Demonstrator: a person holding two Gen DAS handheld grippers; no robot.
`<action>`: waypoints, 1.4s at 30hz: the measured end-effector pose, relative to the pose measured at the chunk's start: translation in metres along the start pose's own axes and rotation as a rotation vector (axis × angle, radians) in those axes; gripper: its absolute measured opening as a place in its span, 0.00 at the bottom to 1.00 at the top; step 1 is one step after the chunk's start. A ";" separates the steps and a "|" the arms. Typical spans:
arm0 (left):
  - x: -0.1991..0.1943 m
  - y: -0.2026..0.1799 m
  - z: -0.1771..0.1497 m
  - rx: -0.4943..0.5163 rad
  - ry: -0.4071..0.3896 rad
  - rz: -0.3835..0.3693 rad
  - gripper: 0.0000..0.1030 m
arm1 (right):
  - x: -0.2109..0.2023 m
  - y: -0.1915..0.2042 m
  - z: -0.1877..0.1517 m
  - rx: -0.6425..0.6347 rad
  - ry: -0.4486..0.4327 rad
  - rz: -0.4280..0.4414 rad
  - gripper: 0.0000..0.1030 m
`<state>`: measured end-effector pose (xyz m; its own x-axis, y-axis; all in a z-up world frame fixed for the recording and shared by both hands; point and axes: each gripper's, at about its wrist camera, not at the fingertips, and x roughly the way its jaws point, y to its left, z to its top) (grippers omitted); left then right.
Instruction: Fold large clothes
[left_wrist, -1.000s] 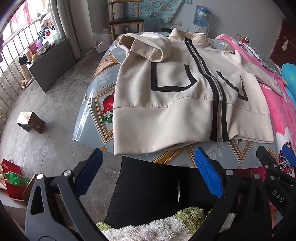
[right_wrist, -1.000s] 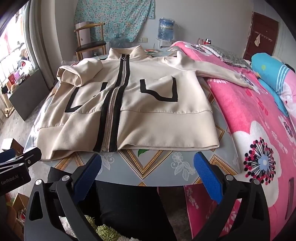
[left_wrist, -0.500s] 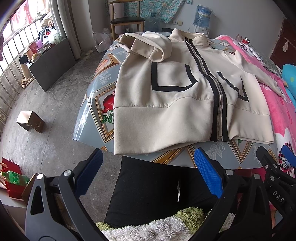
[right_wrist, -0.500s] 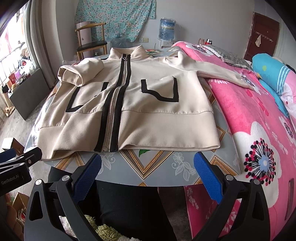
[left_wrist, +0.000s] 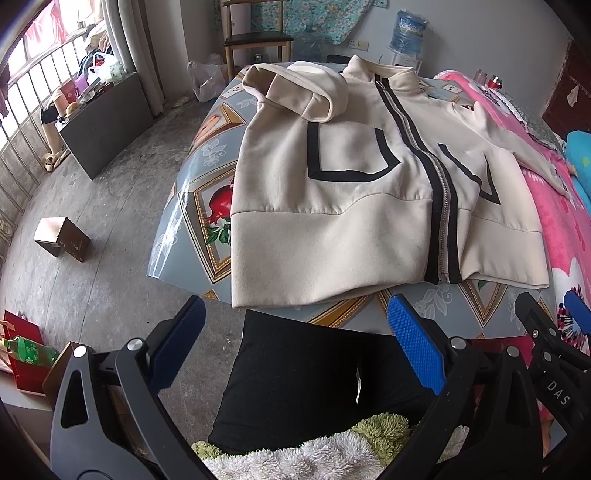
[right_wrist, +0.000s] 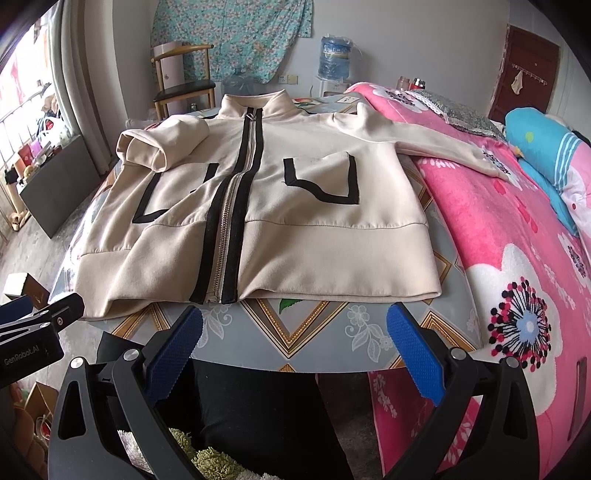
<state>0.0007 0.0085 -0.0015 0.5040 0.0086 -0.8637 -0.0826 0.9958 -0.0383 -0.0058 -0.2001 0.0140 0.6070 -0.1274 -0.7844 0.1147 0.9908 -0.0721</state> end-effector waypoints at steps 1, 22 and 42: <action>0.000 0.000 0.000 0.000 0.000 0.000 0.93 | 0.000 0.000 0.000 0.000 0.000 0.000 0.94; 0.003 0.003 0.006 -0.011 0.001 0.014 0.93 | -0.001 0.001 0.008 -0.009 -0.025 -0.009 0.94; 0.036 0.037 0.073 0.016 -0.119 -0.029 0.93 | 0.018 0.006 0.096 -0.018 -0.089 0.248 0.94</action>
<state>0.0779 0.0527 0.0028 0.6049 -0.0106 -0.7962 -0.0533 0.9971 -0.0538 0.0818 -0.2011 0.0585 0.6815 0.1162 -0.7225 -0.0595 0.9928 0.1036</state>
